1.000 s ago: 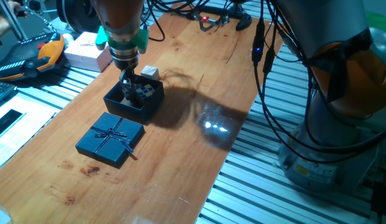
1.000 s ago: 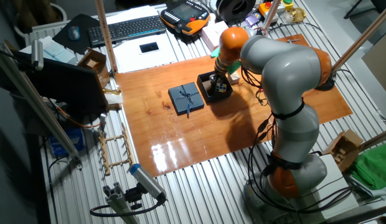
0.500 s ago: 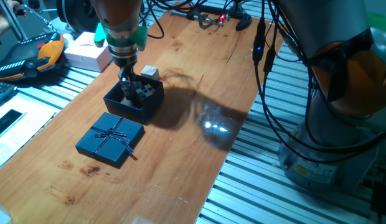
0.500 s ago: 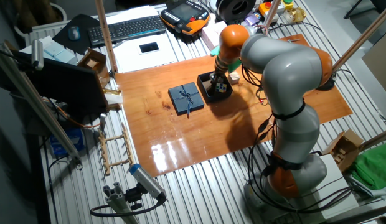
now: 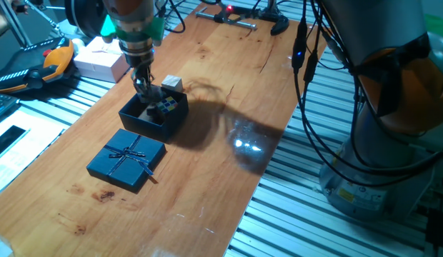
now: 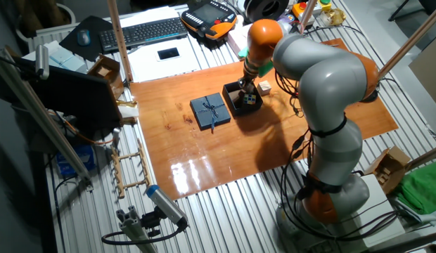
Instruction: Take everything out of the gift box
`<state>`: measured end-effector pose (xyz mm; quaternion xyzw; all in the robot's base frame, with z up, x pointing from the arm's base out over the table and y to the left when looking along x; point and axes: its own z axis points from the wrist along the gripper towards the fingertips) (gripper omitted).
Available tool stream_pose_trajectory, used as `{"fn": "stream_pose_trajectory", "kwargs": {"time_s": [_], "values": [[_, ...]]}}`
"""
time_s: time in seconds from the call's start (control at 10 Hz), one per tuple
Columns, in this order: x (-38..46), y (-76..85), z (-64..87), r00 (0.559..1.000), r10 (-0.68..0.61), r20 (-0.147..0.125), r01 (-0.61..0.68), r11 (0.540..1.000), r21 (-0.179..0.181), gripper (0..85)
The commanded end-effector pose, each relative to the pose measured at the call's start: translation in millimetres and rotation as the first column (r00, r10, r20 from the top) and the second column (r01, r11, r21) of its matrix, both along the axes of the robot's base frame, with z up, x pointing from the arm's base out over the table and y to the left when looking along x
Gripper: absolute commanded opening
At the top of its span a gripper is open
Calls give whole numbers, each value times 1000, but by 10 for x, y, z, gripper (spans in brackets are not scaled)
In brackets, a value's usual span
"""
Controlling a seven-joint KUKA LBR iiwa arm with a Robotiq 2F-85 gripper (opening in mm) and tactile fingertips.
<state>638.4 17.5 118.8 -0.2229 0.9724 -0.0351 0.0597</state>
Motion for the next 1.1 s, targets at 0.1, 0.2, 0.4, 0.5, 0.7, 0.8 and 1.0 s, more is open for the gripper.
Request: {"fn": "stream_pose_trajectory", "kwargs": {"time_s": [0.1,0.2,0.4,0.5,0.7,0.8,1.0], "values": [[-30,12,133,1000,-27,-10,27,999,21,10],[-53,19,200,999,-48,-14,49,998,31,10],[-96,-17,329,994,-109,-19,110,993,43,10],[-101,-63,386,990,-139,-24,140,989,50,10],[-106,-228,508,981,-193,-32,195,980,42,10],[-118,-333,535,974,-224,-30,225,974,33,10],[-148,-563,532,961,-275,-25,276,961,25,10]]}}
